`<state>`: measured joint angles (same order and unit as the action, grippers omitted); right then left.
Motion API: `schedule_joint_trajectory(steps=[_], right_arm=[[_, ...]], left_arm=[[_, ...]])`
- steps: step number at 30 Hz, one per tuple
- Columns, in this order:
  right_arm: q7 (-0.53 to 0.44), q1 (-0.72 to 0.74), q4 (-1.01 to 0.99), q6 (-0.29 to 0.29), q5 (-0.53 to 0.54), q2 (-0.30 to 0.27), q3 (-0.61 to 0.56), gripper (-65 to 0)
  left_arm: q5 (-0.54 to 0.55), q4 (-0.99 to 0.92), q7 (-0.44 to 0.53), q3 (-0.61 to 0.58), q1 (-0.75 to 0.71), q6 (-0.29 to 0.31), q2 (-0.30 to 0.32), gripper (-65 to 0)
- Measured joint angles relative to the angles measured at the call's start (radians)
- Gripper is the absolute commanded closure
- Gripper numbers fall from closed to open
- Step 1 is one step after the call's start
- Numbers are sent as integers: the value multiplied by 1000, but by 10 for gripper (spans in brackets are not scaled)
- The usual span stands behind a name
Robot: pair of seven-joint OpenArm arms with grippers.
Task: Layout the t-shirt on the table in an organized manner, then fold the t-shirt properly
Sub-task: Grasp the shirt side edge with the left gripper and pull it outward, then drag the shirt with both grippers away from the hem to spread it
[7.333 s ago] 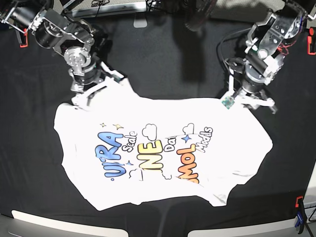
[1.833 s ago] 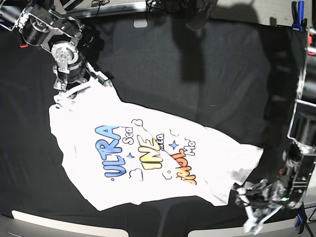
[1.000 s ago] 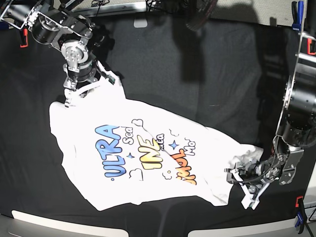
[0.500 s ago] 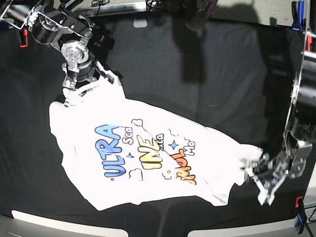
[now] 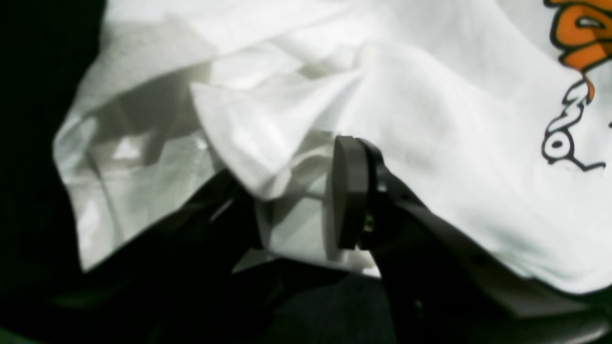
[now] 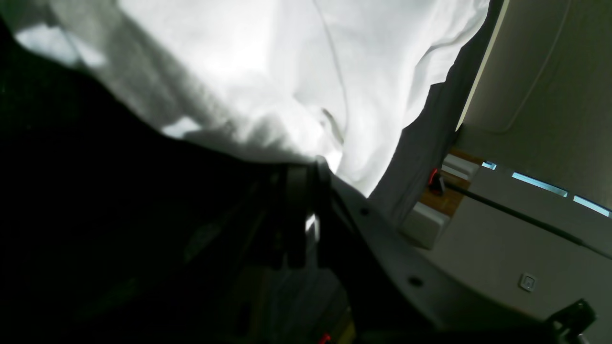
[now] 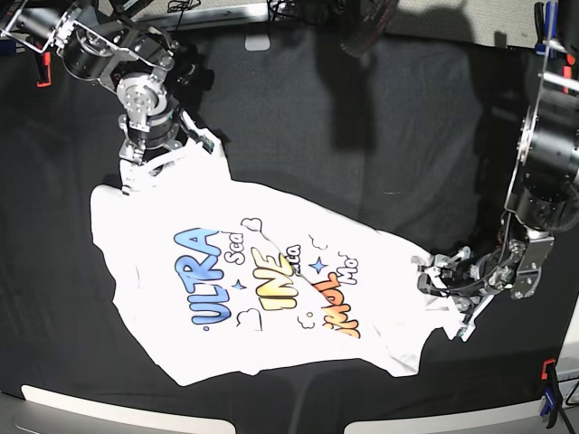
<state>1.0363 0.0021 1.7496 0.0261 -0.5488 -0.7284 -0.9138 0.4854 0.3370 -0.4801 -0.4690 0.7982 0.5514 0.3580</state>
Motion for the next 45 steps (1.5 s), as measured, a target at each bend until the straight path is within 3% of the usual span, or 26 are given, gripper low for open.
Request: schedule_joint_trajectory(steps=[10,25,27,29,31,34,39,45], right_arm=[[-1,0,0,0,0,0,0,0],[0,0,0,0,0,0,0,0],[0,0,0,0,0,0,0,0],[0,0,0,0,0,0,0,0],[0,0,0,0,0,0,0,0],[0,0,0,-51,0,0,0,0],[2,0,0,-64,0,10,1,0],[-19,-8,0,-77,1,87,38,0]], left_arm=[[-7,52,40,0,-11,0,33,-185],[-17,53,222,0,-17,-27,33,-183],[-23,53,222,0,-18,-27,33,-116],[-23,53,222,0,-20,-27,33,0],[-26,53,219,0,-20,-27,32,0],[-26,53,219,0,-19,-27,34,0],[-26,104,88,36,-32,-27,33,0],[-27,236,-32,167,-76,-27,35,0]])
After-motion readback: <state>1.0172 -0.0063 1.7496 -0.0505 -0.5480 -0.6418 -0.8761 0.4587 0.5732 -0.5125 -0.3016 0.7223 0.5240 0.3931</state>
